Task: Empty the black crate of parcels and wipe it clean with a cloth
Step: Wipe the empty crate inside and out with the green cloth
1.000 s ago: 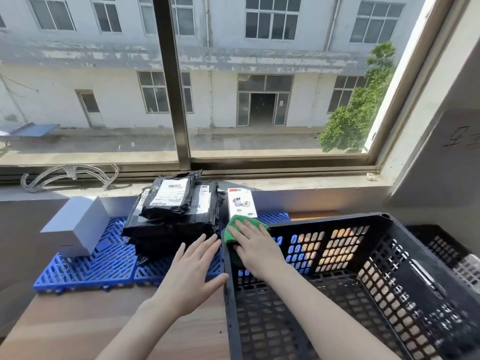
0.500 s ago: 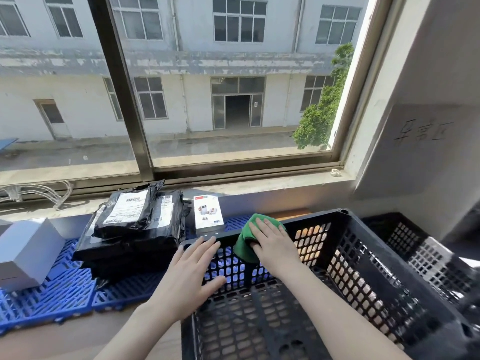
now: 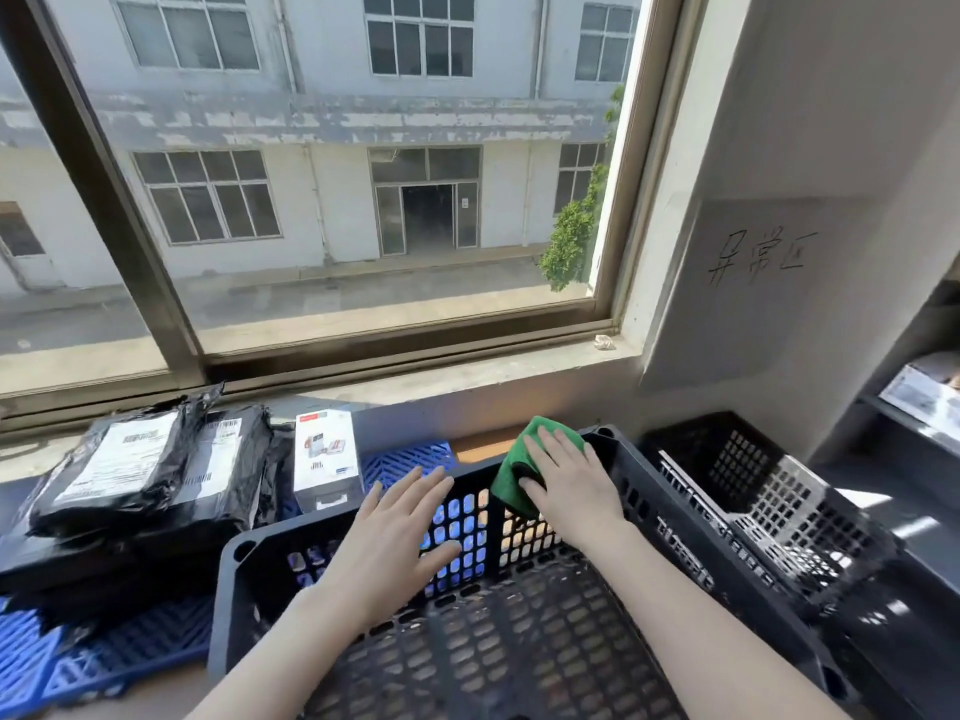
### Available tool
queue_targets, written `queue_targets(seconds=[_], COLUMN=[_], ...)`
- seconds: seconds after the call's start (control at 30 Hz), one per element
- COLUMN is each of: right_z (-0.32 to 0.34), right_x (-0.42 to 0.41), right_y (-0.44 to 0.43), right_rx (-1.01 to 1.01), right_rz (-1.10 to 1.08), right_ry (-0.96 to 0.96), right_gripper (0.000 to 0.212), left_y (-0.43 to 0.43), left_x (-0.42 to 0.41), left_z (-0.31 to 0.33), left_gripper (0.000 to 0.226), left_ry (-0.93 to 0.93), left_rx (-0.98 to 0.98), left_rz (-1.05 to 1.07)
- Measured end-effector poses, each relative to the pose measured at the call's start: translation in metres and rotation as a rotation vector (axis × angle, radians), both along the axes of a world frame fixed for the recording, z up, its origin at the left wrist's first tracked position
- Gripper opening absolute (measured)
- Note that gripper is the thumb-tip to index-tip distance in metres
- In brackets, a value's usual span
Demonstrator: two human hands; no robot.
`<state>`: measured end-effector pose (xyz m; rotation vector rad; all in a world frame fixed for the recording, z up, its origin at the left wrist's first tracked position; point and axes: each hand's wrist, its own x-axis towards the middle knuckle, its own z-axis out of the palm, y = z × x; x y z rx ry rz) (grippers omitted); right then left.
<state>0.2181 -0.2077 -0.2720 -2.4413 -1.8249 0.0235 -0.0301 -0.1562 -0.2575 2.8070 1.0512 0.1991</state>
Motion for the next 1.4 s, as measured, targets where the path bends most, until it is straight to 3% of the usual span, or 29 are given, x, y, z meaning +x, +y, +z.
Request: queue_targets(seconds=[0.37,0.53,0.73,1.0,1.13,1.4], right_z=[0.002,0.001,-0.001,-0.005,-0.013,-0.013], right_x=[0.046,0.040,0.049,0.040,0.041,0.053], right_y=[-0.016,-0.012,-0.032,-0.081,-0.078,-0.040], right_rx=[-0.055,-0.039,0.027,0.101,0.120,0.016], right_rz=[-0.250,-0.340,-0.430,-0.485,-0.445,-0.451], right_ry=[-0.172,-0.188,-0.195,-0.354,-0.233,-0.228], right_gripper=[0.067,0.067,0.067,0.058,0.052,0.062], left_y=[0.028,0.039,0.055,0.067,0.068,0.067], left_x=[0.088,0.123,0.153,0.179,0.179,0.181], left_z=[-0.015,-0.018,-0.023,-0.033,-0.045,-0.053], left_gripper=[0.094,0.077,0.072,0.076,0.091,0.082], left_ry=[0.020,0.039,-0.013,-0.023,-0.091,-0.172], left_rx=[-0.032,-0.005,-0.026,-0.007,0.104,0.120], left_rz=[-0.227,-0.321,-0.406,-0.473,-0.483,-0.464])
